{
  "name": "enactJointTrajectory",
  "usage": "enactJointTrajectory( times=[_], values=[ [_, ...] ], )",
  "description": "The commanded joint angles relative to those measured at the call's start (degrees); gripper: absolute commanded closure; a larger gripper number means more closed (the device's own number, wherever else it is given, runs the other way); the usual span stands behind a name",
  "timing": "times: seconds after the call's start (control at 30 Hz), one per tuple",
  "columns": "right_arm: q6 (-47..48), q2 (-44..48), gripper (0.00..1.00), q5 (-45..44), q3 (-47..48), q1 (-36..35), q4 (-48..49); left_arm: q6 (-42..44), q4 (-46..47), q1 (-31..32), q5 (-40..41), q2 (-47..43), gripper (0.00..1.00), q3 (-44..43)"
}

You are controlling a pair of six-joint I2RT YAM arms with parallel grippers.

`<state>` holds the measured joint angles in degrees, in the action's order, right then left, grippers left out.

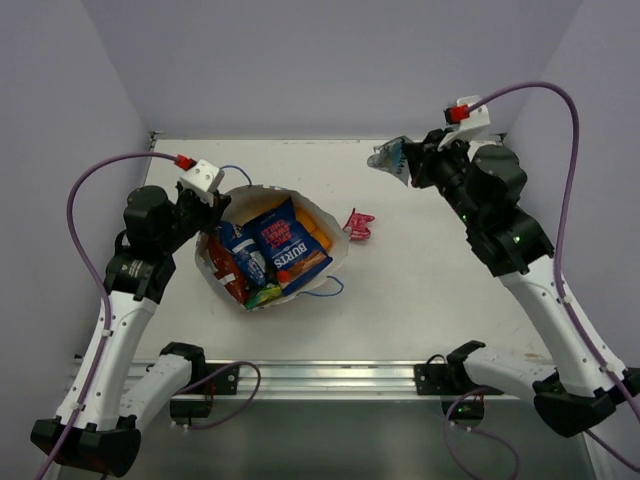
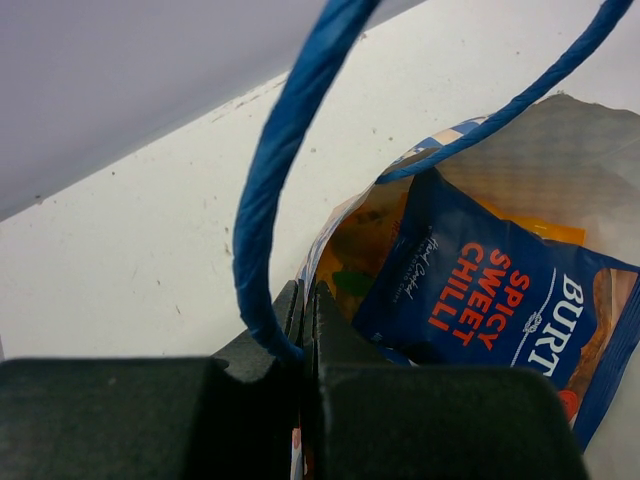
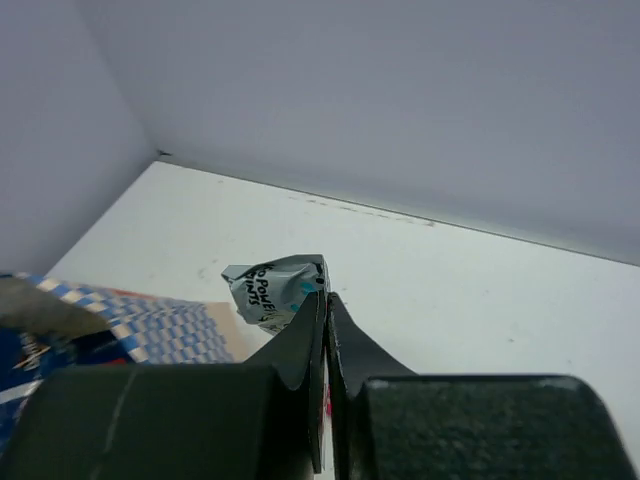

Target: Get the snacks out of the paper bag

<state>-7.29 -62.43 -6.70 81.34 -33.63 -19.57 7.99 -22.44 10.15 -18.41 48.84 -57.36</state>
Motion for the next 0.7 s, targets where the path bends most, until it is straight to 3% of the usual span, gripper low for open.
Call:
enactJointTrajectory(
  times=[0.0, 0.17, 0.37, 0.57, 0.6, 0.67],
  values=[
    [-1.8, -4.8, 1.0, 1.9, -2.9, 8.1, 2.3, -1.3, 2.7, -0.1, 0.0, -1.3, 1.0, -0.8],
    [-5.4, -17.1, 1.0, 8.8, -3.2, 16.6, 6.6, -1.2, 2.7, -0.1, 0.1, -1.3, 1.0, -0.9],
    [-6.8, -36.8, 1.0, 12.2, 4.6, 18.4, 10.0, -1.4, 2.7, -0.1, -0.2, -1.4, 1.0, -0.9],
    [-9.4, -50.3, 1.0, 16.5, 12.9, 19.1, 8.6, -1.3, 2.7, -0.1, -0.3, -1.8, 1.0, -0.3],
    [-9.6, -52.8, 0.98, 16.6, 13.8, 19.1, 7.1, -1.3, 2.7, -0.1, -0.3, -1.8, 1.0, -0.1],
    [-9.7, -54.2, 0.75, 15.4, 15.3, 19.2, 6.0, -1.6, 2.7, -0.1, -0.5, -1.6, 1.0, -0.1]
  ],
)
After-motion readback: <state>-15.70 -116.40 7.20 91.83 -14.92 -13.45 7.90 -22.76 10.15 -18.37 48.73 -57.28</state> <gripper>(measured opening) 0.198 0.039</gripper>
